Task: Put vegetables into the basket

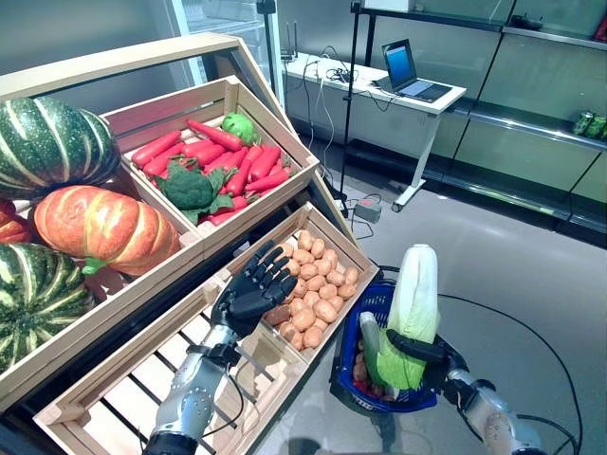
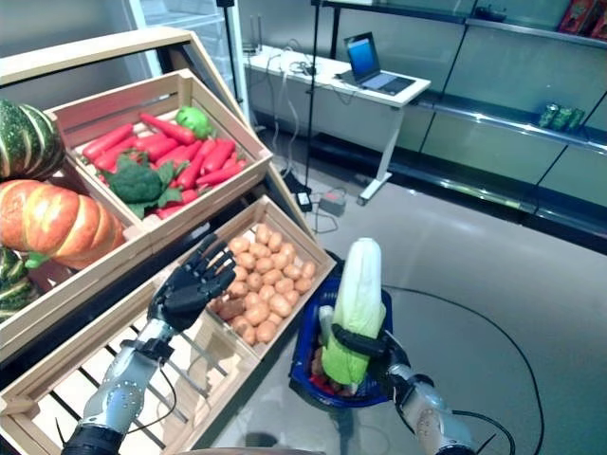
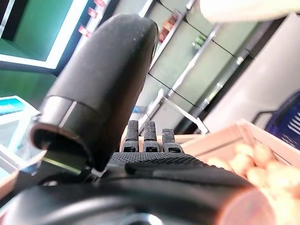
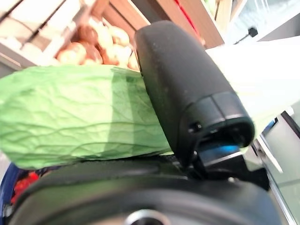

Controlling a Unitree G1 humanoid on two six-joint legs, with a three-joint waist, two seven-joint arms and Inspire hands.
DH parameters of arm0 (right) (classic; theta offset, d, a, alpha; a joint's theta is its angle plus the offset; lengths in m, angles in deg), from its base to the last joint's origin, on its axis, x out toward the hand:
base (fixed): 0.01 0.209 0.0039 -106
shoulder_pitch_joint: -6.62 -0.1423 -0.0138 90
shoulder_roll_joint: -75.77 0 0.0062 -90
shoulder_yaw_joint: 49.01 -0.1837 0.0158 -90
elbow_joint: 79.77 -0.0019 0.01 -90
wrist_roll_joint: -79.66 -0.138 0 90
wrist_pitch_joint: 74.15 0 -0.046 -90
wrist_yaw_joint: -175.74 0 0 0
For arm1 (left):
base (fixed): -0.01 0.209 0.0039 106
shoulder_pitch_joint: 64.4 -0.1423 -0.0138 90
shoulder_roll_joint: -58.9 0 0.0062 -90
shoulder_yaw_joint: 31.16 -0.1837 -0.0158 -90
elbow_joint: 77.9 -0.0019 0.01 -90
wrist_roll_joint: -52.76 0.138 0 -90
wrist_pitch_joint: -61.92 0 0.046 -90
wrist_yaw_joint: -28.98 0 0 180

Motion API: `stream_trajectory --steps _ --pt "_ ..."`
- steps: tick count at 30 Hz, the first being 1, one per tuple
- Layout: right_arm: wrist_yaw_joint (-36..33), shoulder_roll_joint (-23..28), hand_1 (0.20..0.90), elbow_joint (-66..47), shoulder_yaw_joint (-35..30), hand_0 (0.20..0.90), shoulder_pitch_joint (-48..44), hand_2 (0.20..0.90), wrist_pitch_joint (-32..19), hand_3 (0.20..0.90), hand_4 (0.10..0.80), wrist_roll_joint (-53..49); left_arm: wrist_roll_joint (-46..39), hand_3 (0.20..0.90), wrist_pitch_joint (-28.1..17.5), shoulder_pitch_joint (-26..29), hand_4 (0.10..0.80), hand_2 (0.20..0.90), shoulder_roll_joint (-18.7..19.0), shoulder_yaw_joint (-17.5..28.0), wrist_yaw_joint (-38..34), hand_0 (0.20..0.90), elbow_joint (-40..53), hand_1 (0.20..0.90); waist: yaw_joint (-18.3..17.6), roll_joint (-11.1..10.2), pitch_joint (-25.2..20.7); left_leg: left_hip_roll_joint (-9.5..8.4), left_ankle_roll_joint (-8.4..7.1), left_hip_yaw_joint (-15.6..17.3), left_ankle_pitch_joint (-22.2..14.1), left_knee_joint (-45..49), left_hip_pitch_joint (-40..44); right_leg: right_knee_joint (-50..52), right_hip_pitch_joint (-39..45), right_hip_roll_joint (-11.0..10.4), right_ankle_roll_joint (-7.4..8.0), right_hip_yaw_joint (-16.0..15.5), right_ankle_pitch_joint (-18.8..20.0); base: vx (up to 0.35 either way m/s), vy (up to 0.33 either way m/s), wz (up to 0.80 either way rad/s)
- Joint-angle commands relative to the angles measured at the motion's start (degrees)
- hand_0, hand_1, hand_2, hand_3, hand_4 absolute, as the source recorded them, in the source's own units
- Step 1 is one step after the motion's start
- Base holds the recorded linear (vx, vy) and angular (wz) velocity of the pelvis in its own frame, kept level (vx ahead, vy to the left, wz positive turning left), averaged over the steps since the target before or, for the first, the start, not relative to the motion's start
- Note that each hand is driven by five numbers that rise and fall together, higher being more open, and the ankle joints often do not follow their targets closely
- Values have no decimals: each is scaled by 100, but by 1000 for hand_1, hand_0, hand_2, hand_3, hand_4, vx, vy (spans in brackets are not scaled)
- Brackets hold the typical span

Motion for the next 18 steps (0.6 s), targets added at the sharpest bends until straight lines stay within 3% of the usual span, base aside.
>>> stream_trajectory --steps 1,9,14,18 --pt "-188 37 300 183 -568 300 -953 300 -916 300 400 -659 25 900 -374 651 800 900 -17 22 127 900 18 900 -87 4 126 -125 173 -62 -448 7 -63 7 13 160 -317 -182 -200 5 -59 1" --pt "-987 199 300 1806 -718 300 -1812 300 -1242 300 400 -442 75 900 -275 832 800 900 -21 -410 -141 900 -325 900 209 88 328 -118 164 -246 -349 7 -236 103 -73 155 -394 -354 -244 2 -86 9" --pt "-1638 784 300 2821 -705 300 -3315 300 -1324 300 400 -724 87 900 -804 1595 800 900 275 -784 -689 900 -671 900 336 302 1235 90 65 -499 -690 1652 -1610 1468 -1160 -113 -561 -565 -692 -289 -72 20" --pt "-1722 1239 300 3096 -763 300 -3784 300 -1370 300 400 -788 -80 900 -892 1691 800 900 451 -854 -879 900 -607 900 320 476 1739 235 21 -477 -930 2693 -2424 2418 -1862 -343 -673 -721 -968 -256 -17 27"
